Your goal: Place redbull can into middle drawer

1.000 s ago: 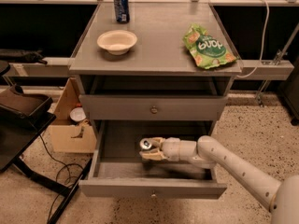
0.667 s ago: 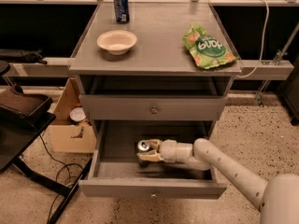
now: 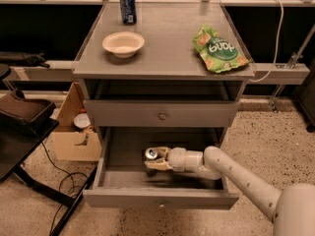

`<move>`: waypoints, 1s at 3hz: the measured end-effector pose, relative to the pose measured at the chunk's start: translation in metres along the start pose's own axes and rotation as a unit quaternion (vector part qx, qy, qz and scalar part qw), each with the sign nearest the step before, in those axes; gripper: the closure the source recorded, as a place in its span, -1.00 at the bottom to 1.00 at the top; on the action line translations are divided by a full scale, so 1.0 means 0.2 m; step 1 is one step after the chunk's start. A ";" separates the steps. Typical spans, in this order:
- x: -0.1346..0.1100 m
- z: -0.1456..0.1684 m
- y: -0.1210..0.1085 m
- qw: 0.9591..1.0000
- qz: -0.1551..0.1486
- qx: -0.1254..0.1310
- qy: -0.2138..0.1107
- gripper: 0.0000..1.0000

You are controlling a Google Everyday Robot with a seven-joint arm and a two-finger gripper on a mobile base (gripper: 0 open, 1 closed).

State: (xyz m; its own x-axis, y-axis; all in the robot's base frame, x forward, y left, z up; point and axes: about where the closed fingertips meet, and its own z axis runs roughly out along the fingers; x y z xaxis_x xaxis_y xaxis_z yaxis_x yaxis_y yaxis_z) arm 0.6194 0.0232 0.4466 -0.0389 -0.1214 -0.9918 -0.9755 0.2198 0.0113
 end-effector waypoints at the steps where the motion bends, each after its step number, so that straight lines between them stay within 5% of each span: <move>1: 0.00 0.00 0.00 1.000 0.000 0.000 0.000 -0.22; 3: 0.00 0.00 0.00 1.000 0.000 0.000 0.000 -1.00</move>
Offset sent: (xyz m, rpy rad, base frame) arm 0.0000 0.0000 0.0000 0.0000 0.0000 0.0000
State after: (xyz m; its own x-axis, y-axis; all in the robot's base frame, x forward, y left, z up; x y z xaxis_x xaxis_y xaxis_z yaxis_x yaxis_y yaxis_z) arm 0.6194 0.0233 0.4466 -0.0389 -0.1213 -0.9919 -0.9755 0.2196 0.0114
